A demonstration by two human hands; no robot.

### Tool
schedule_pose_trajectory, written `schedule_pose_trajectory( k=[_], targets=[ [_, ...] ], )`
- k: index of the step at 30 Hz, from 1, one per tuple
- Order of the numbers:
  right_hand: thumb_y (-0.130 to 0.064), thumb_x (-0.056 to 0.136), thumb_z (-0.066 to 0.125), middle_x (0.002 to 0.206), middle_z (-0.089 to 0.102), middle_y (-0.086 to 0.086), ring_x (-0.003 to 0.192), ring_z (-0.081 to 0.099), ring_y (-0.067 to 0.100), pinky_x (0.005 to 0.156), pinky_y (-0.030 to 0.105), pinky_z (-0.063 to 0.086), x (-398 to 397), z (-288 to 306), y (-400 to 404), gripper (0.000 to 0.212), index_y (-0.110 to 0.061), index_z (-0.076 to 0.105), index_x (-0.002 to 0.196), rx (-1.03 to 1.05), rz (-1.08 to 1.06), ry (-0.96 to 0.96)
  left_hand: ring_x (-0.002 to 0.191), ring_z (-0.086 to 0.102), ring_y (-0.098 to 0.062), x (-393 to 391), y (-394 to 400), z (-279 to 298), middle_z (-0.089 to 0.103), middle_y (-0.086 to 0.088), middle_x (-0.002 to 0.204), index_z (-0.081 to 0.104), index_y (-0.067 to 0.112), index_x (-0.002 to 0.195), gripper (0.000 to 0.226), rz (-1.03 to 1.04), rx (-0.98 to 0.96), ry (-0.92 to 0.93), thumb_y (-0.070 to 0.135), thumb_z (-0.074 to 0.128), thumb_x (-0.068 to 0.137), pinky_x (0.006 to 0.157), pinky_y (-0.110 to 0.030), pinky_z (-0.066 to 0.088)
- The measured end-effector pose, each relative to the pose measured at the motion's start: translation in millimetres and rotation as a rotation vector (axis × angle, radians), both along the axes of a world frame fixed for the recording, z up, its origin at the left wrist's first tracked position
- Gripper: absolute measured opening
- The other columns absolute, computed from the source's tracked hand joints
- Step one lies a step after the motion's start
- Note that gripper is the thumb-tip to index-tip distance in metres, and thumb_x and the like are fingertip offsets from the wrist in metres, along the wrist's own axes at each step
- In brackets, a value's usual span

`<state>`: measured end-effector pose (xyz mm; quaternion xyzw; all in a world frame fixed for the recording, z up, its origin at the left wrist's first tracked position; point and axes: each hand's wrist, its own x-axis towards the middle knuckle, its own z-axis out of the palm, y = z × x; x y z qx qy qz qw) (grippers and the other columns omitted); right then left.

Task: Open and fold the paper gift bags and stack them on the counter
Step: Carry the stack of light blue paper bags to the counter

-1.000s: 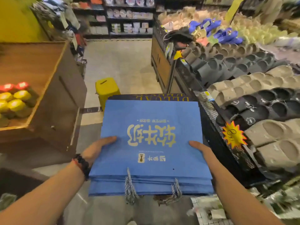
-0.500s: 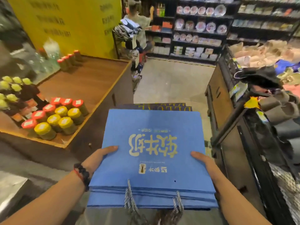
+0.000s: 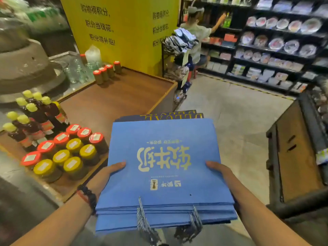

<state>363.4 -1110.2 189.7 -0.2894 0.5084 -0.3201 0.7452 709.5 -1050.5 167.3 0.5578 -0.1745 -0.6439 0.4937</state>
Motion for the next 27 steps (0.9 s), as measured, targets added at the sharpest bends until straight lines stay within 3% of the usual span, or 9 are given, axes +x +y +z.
schedule_pose_trajectory(
  k=[4, 8, 11, 15, 17, 22, 27],
  targets=[
    [-0.029, 0.041, 0.089, 0.108, 0.07, 0.024, 0.08, 0.071, 0.039, 0.062, 0.042, 0.058, 19.5, -0.9, -93.4, 0.08, -0.005, 0.068, 0.114, -0.047, 0.104, 0.007, 0.104, 0.063, -0.044, 19.5, -73.5, -5.6, 0.067, -0.018, 0.118, 0.062, 0.011, 0.124, 0.058, 0.042, 0.02, 0.029, 0.022, 0.078, 0.07, 0.09, -0.058, 0.05],
    [-0.036, 0.026, 0.096, 0.108, 0.069, 0.026, 0.08, 0.07, 0.041, 0.061, 0.044, 0.057, 37.2, -5.0, -174.8, 0.098, -0.004, 0.068, 0.115, -0.041, 0.203, 0.017, 0.099, 0.066, -0.042, 30.7, -127.7, -1.7, 0.067, -0.018, 0.116, 0.064, 0.011, 0.122, 0.05, 0.128, 0.04, 0.053, 0.022, 0.071, 0.074, 0.085, -0.054, 0.053],
    [-0.034, 0.018, 0.098, 0.105, 0.07, 0.027, 0.077, 0.071, 0.041, 0.06, 0.044, 0.058, 57.5, -4.1, -235.1, 0.1, 0.0, 0.07, 0.108, -0.022, 0.28, -0.004, 0.086, 0.07, -0.038, 38.6, -163.9, 8.4, 0.069, -0.019, 0.111, 0.066, 0.009, 0.113, 0.04, 0.186, 0.021, 0.074, 0.019, 0.066, 0.074, 0.072, -0.046, 0.059],
    [-0.034, 0.015, 0.098, 0.1, 0.071, 0.025, 0.075, 0.071, 0.04, 0.056, 0.044, 0.058, 91.7, -2.8, -307.8, 0.1, -0.002, 0.07, 0.106, -0.021, 0.407, -0.015, 0.11, 0.06, -0.042, 54.2, -205.5, 8.9, 0.063, -0.022, 0.121, 0.063, 0.003, 0.118, 0.034, 0.333, 0.036, -0.027, 0.013, 0.061, 0.086, 0.099, -0.053, 0.046],
    [-0.033, 0.012, 0.098, 0.094, 0.072, 0.024, 0.071, 0.071, 0.039, 0.053, 0.043, 0.057, 112.6, 0.8, -340.3, 0.099, -0.002, 0.07, 0.102, -0.02, 0.458, -0.029, 0.109, 0.06, -0.042, 65.9, -221.1, 8.1, 0.065, -0.021, 0.119, 0.065, 0.004, 0.117, 0.034, 0.388, 0.031, -0.038, 0.014, 0.064, 0.084, 0.098, -0.052, 0.047],
    [-0.034, 0.013, 0.098, 0.095, 0.073, 0.021, 0.073, 0.072, 0.037, 0.054, 0.042, 0.058, 165.3, -0.3, -407.0, 0.105, -0.004, 0.066, 0.109, -0.023, 0.562, -0.047, 0.102, 0.066, -0.037, 102.6, -246.0, -3.9, 0.069, -0.013, 0.115, 0.068, 0.011, 0.116, 0.059, 0.489, 0.019, -0.094, 0.026, 0.085, 0.061, 0.097, -0.054, 0.047],
    [-0.039, 0.019, 0.098, 0.099, 0.073, 0.019, 0.079, 0.071, 0.036, 0.062, 0.045, 0.06, 228.8, -8.0, -461.3, 0.091, -0.007, 0.072, 0.101, -0.064, 0.641, -0.027, 0.089, 0.071, -0.028, 149.2, -278.0, -11.6, 0.073, -0.009, 0.104, 0.069, 0.013, 0.107, 0.023, 0.527, 0.051, -0.088, 0.022, 0.065, 0.086, 0.088, -0.043, 0.052]
  ],
)
